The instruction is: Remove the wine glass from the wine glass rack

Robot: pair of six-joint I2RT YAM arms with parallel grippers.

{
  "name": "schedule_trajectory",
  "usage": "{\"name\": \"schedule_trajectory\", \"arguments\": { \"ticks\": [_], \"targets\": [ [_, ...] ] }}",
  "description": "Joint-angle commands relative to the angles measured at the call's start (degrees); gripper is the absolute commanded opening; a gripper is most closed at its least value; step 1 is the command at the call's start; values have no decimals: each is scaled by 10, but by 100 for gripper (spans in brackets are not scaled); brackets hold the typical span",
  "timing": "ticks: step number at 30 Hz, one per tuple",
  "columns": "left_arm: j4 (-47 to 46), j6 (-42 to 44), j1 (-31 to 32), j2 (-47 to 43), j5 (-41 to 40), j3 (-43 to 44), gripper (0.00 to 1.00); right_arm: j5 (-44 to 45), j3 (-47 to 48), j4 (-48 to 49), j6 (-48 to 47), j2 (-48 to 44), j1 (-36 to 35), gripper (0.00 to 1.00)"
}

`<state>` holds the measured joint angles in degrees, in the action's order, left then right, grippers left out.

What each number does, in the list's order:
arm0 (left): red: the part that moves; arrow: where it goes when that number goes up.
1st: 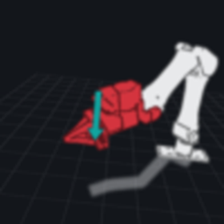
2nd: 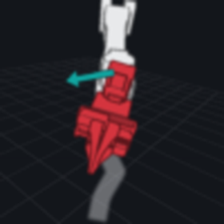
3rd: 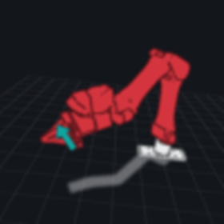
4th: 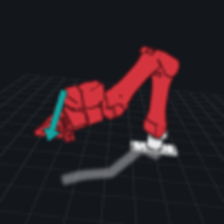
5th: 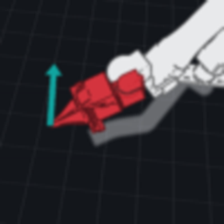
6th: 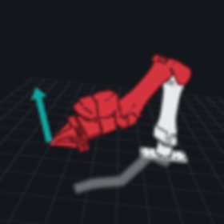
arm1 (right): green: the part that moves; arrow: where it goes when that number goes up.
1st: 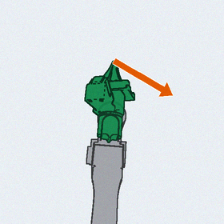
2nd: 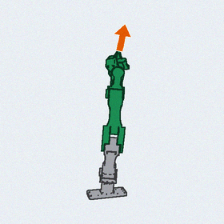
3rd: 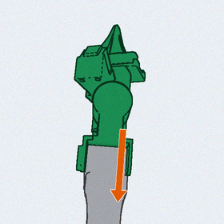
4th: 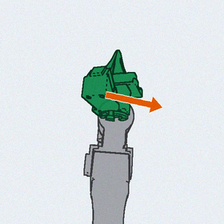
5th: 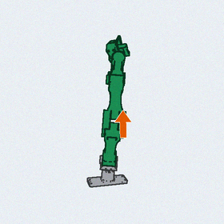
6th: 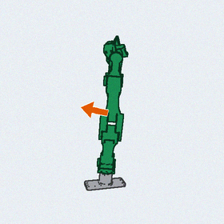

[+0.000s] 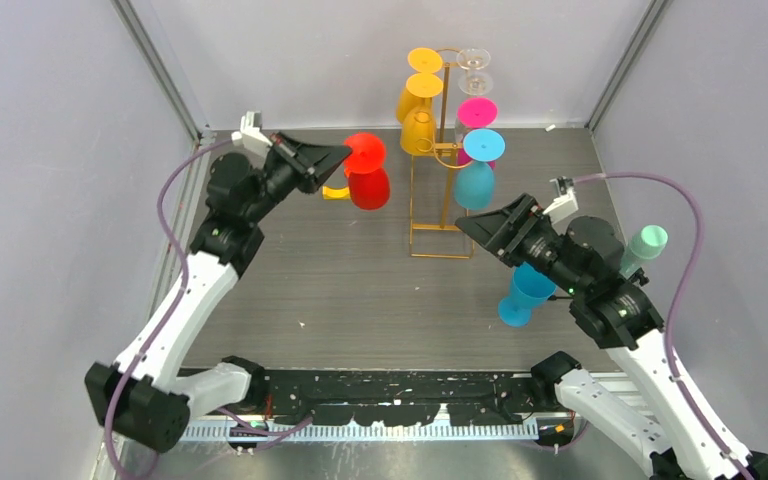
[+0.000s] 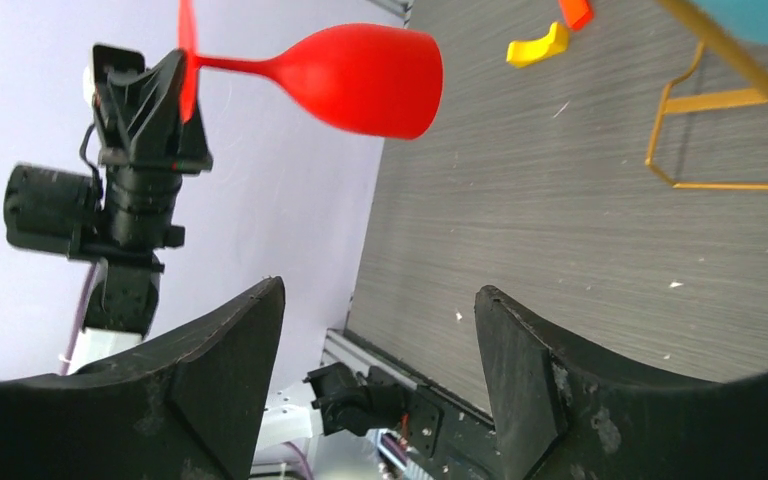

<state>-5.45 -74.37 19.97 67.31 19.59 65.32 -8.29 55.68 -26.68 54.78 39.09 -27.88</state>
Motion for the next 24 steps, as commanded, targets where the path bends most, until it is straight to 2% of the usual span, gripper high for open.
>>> {"name": "schedule_trajectory", "arguments": {
  "ticks": [1, 5, 10, 13, 16, 21, 24],
  "targets": [
    [-70, -106, -1, -69, 18, -92, 0, -73, -56, 134, 62, 19, 0, 76],
    [-124, -212, 10, -107, 40, -140, 0, -75, -104, 199, 110, 15, -22, 78],
    [-185, -313, 29, -145, 25, -169, 0, -47, -147, 288, 151, 14, -66, 83],
    [-182, -321, 39, -164, 6, -168, 0, -37, -156, 326, 161, 20, -95, 84],
    [-133, -300, 50, -184, -10, -160, 0, -18, -179, 389, 161, 14, -120, 84],
    [-128, -313, 55, -205, -24, -170, 0, 22, -192, 388, 140, -1, -141, 84],
    [-128, -325, 62, -215, -30, -175, 0, 26, -200, 421, 132, 5, -150, 84]
  ]
}}
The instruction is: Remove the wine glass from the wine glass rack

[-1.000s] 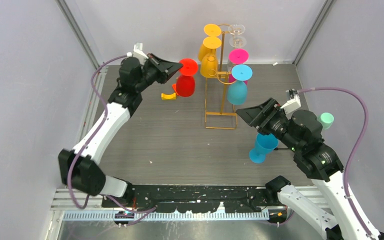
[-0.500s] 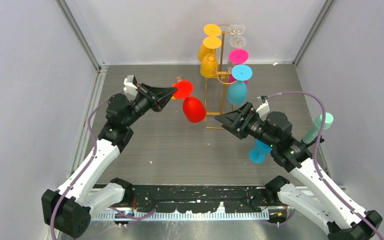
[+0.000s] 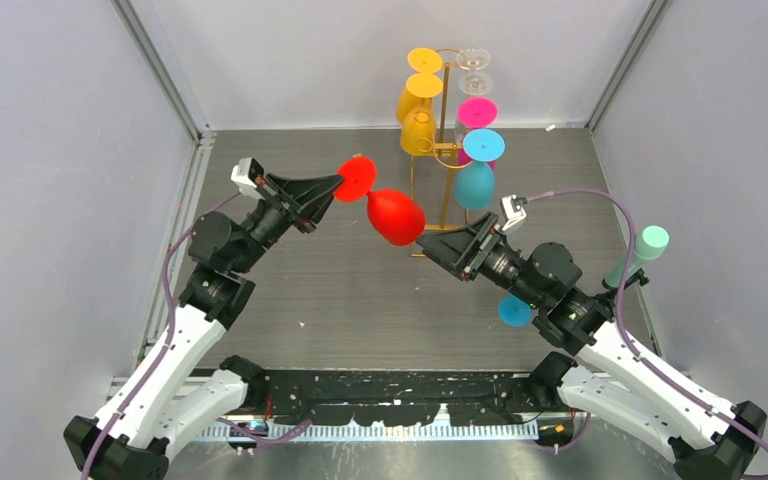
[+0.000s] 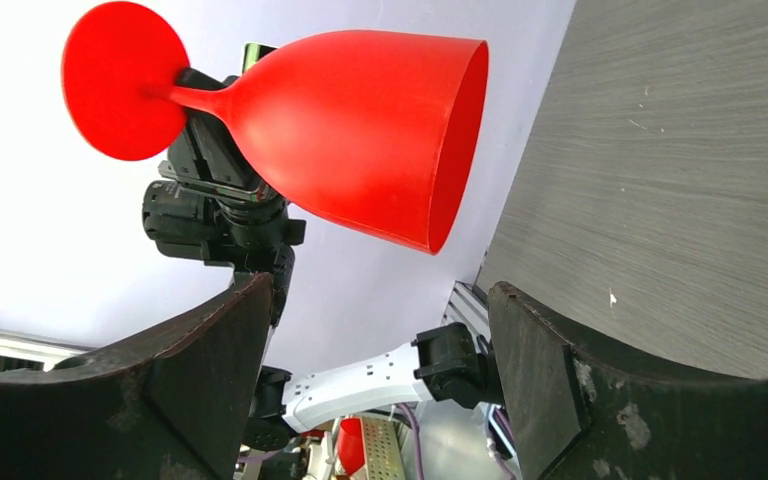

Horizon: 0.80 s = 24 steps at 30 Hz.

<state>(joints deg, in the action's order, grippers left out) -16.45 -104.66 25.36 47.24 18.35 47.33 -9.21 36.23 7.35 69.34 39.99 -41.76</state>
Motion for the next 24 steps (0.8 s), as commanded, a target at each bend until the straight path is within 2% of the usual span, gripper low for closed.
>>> {"name": "schedule_trajectory", "arguments": {
  "ticks": [1, 8, 11, 15, 18, 24],
  "targets": [
    [-18, -26, 10, -16, -20, 3, 0, 33, -11, 93, -13, 3, -12, 84],
    [-17, -47, 16, -39, -33, -9, 0, 12, -22, 265, -19, 32, -32, 81],
    [37, -45, 18, -58, -44, -11, 0, 0, -26, 329, -18, 36, -35, 71],
    [77, -50, 19, -87, -81, -35, 0, -22, -17, 347, -24, 40, -35, 54],
    [76, -61, 19, -99, -98, -54, 0, -32, -17, 357, -27, 42, -35, 47],
    [31, -86, 20, -93, -104, -98, 0, -64, 9, 368, -45, 76, -35, 44]
  ]
}}
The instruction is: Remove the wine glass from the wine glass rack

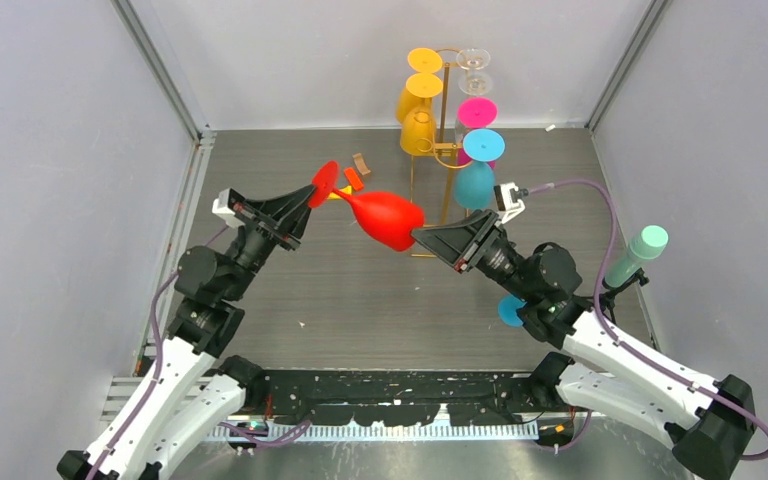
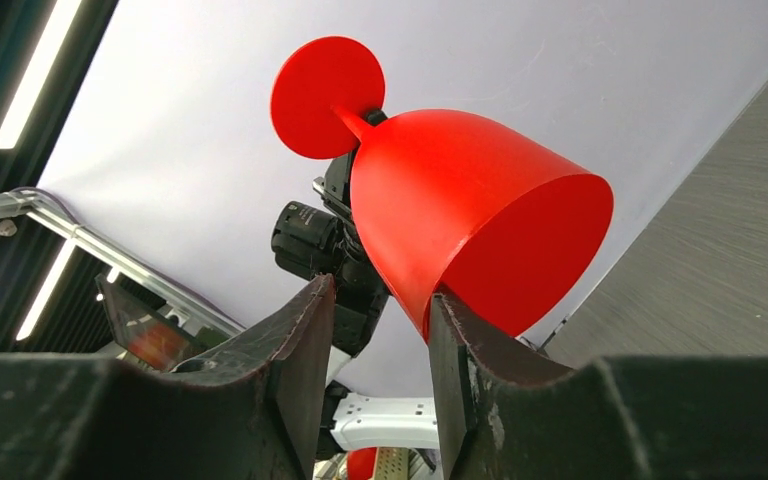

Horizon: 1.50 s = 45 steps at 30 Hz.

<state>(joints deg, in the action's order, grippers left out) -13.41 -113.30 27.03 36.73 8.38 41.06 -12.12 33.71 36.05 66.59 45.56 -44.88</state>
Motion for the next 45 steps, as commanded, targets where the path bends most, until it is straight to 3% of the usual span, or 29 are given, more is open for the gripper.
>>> {"name": "schedule_trajectory", "arguments": {
  "ticks": [1, 3, 5, 7, 10, 12, 14, 16, 18, 21, 26, 32, 37, 45],
  "targets": [
    [-5, -6, 3, 13, -6, -43, 0, -44, 40, 80, -20, 27, -4, 44],
    [-8, -11, 3, 14, -12, -51, 0, -51, 52, 81, -23, 43, -5, 44],
    [-10, -11, 3, 17, -13, -54, 0, -55, 61, 83, -30, 55, -5, 37],
    [-11, -11, 3, 19, -14, -57, 0, -54, 67, 85, -35, 61, -5, 28],
    [-12, -12, 3, 16, -16, -64, 0, -43, 67, 85, -38, 61, -5, 6],
    [-10, -9, 3, 9, -23, -68, 3, -33, 67, 75, -43, 56, -5, 1],
    [-2, 3, 3, -2, -34, -70, 18, -21, 71, 47, -54, 48, -5, 0],
    [11, 29, 3, -13, -46, -67, 51, -5, 80, -3, -70, 36, -5, 0],
    [25, 53, 3, -26, -56, -64, 75, 19, 95, -64, -93, 24, -5, 0],
    [54, 96, 3, -44, -66, -62, 92, 51, 123, -157, -125, 6, -5, 0],
    [143, 224, 3, -81, -78, -49, 99, 86, 169, -357, -188, -2, -5, 0],
    [301, 478, 3, -112, -137, 6, 100, 73, 260, -606, -268, 32, -5, 0],
    [424, 648, 3, -88, -189, 86, 100, 80, 323, -814, -342, 73, -5, 0],
    [457, 752, 3, -19, -182, 127, 100, 164, 397, -1007, -377, 129, -18, 0]
  ]
}}
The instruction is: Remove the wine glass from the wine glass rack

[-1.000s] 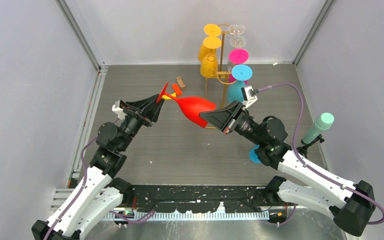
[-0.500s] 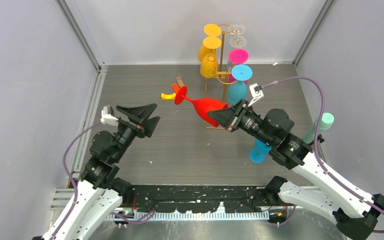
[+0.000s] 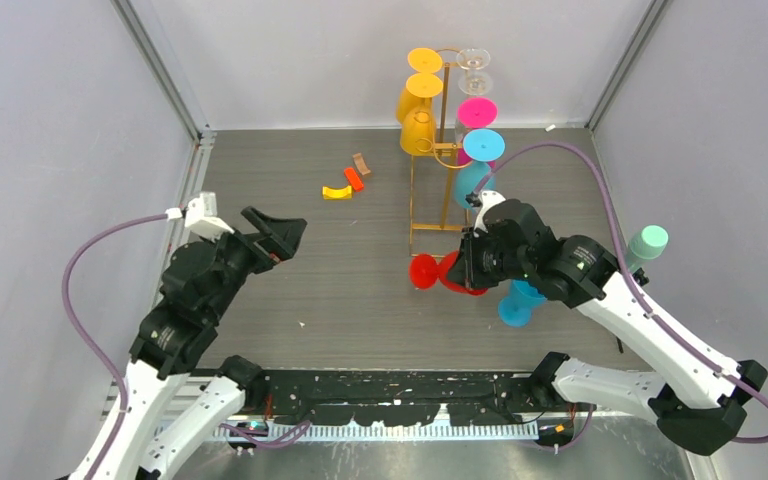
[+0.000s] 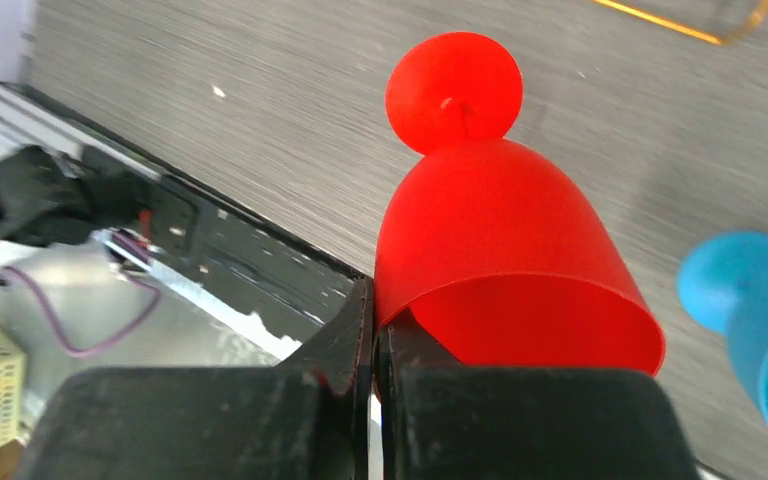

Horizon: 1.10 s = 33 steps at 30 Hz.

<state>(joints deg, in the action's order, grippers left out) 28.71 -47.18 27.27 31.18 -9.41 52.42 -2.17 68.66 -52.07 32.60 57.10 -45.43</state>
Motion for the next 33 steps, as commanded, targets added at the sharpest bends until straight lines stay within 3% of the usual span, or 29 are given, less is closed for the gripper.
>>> {"name": "schedule_trajectory", "arguments": {
  "ticks": [1, 5, 15, 33],
  "targets": [
    [34, 95, 1, 46, -2, 15, 100, 75, 50, -135, -38, 21, -16, 0],
    [35, 102, 1, 80, 1, 20, 100, 108, 47, -180, -37, 49, -25, 0],
    [22, 106, 1, 116, 36, 29, 100, 148, 16, -174, -52, 119, -46, 0],
    [38, 121, 1, 116, 63, 35, 100, 128, -5, -161, -57, 172, -48, 6]
  ]
}}
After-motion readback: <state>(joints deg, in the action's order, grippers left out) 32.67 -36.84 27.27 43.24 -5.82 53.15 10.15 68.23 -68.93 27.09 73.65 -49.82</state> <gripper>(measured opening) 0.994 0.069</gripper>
